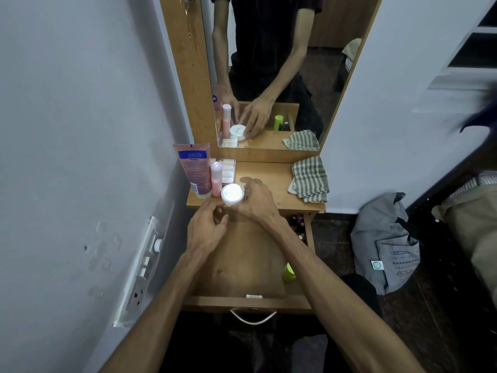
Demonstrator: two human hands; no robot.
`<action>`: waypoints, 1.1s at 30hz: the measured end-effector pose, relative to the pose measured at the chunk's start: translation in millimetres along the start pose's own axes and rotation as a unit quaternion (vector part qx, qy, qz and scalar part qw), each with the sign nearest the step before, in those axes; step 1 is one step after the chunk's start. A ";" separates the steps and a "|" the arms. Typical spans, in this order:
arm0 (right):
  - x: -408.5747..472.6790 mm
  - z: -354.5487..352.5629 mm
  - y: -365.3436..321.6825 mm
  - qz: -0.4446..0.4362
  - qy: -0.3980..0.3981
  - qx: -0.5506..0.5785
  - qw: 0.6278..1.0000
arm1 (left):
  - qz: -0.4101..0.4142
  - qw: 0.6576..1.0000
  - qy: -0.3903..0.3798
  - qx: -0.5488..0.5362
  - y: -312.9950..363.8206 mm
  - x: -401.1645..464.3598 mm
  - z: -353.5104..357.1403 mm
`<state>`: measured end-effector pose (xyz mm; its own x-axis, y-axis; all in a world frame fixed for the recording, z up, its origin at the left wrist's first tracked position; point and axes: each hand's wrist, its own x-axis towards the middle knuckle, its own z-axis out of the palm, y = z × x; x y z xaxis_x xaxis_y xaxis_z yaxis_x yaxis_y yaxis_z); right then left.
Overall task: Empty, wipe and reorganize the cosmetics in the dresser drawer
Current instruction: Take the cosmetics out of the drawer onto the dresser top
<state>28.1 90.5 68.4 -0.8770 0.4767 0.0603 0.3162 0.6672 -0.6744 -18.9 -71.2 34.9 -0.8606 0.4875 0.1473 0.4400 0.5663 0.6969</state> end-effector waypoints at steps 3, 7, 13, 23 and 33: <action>-18.3 -11.2 8.5 0.002 0.015 0.002 1.000 | -0.019 1.000 0.001 -0.004 0.7 -12.9 4.5; -49.4 -35.6 29.2 0.000 -0.021 -0.006 1.000 | -0.035 0.997 -0.069 -0.030 9.0 -33.5 19.0; -87.3 -65.5 56.6 0.020 -0.115 -0.087 0.989 | -0.036 0.973 -0.223 -0.058 35.4 -63.1 55.7; -144.6 -95.4 76.3 0.031 -0.152 -0.152 0.976 | 0.003 0.960 -0.279 -0.018 68.6 -95.8 78.0; -166.3 -83.4 92.6 0.045 -0.078 -0.206 0.974 | 0.029 0.973 -0.224 0.050 86.3 -99.8 89.8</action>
<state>233.4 120.8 57.3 -0.8735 0.4722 -0.1186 0.4840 0.8157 -0.3168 128.0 -11.2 17.4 -0.6463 0.7479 -0.1517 0.5265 0.5808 0.6209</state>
